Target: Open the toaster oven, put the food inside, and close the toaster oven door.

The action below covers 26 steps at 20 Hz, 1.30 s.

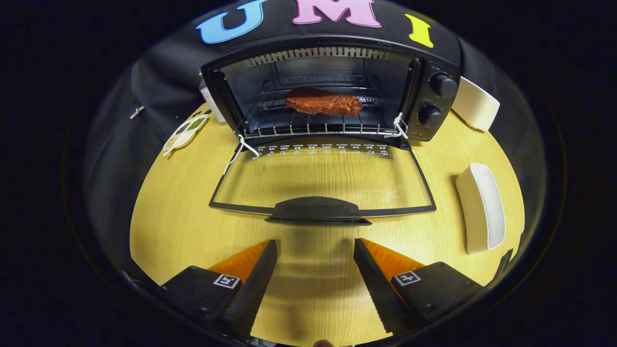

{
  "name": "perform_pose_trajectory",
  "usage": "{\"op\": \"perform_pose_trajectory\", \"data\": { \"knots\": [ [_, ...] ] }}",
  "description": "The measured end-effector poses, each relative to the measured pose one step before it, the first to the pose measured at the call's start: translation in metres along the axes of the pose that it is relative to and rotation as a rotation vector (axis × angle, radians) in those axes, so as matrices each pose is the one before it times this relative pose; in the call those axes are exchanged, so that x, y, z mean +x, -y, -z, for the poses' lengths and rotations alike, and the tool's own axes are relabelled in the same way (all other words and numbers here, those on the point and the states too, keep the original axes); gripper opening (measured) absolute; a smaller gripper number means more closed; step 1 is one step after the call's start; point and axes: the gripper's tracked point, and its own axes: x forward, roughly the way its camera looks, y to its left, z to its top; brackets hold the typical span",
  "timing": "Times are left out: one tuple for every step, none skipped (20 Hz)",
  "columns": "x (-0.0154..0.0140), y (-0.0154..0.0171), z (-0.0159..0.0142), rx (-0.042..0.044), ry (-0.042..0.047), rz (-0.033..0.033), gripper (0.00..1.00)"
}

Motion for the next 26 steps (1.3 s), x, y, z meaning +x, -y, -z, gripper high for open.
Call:
{"op": "perform_pose_trajectory", "data": {
  "knots": [
    [0.00185,0.00045,0.00000,0.00873,-0.00451,0.00453,0.99],
    [0.00126,0.00041,-0.00055,0.00652,-0.00096,0.00459,0.99],
    [0.00186,-0.00025,0.00080,0.00301,-0.00453,0.00211,0.99],
    [0.00169,0.00004,0.00078,0.00068,-0.00195,0.00352,0.99],
    [0.00048,0.00069,0.00322,-0.00222,-0.00261,0.00333,0.99],
    [0.00091,-0.00038,0.00071,-0.00517,-0.00235,0.00449,0.99],
    [0.00129,-0.00004,-0.00289,-0.00267,0.01158,0.00212,0.99],
    [0.00087,0.00003,-0.00061,-0.00132,-0.00288,0.00334,0.99],
    [0.00086,0.00069,-0.00122,-0.00415,0.00857,0.00671,0.99],
    [0.00147,0.00082,-0.00106,-0.00307,-0.00061,0.00749,0.99],
    [0.00212,0.00090,-0.00257,-0.00446,0.00779,0.00712,0.99],
    [0.00155,0.00048,-0.00180,-0.00743,0.00465,0.01001,0.99],
    [0.00224,0.00134,-0.00346,-0.00855,0.00651,0.00983,0.98],
    [0.00305,0.00287,-0.00370,-0.00481,0.00028,0.01690,0.98],
    [-0.00077,0.00057,-0.00026,0.01149,-0.00910,0.01350,0.98],
    [0.00075,-0.00028,-0.00139,0.00728,-0.00924,0.00910,0.96],
    [0.00141,0.00011,-0.00094,0.00489,0.00144,0.00249,0.96],
    [-0.00185,-0.00027,-0.00122,0.00191,0.00677,-0.00165,0.96],
    [-0.00358,0.00031,-0.00143,0.00087,0.01596,-0.00106,0.96],
    [-0.00398,0.00018,-0.00314,0.00202,0.02103,0.00060,0.96],
    [-0.00501,0.00044,-0.00259,-0.00067,0.01875,0.00107,0.96],
    [-0.00580,0.00028,-0.00359,-0.00319,0.01775,0.00148,0.96],
    [-0.00558,-0.00035,-0.00599,-0.00206,0.01866,0.00215,0.96],
    [-0.00379,-0.00099,-0.00575,-0.00361,0.01137,0.00214,0.96],
    [-0.00348,-0.00019,-0.00331,0.00318,0.01107,0.00118,0.96],
    [-0.00298,0.00010,-0.00091,0.00187,0.00377,-0.00101,0.96]
  ]
}}
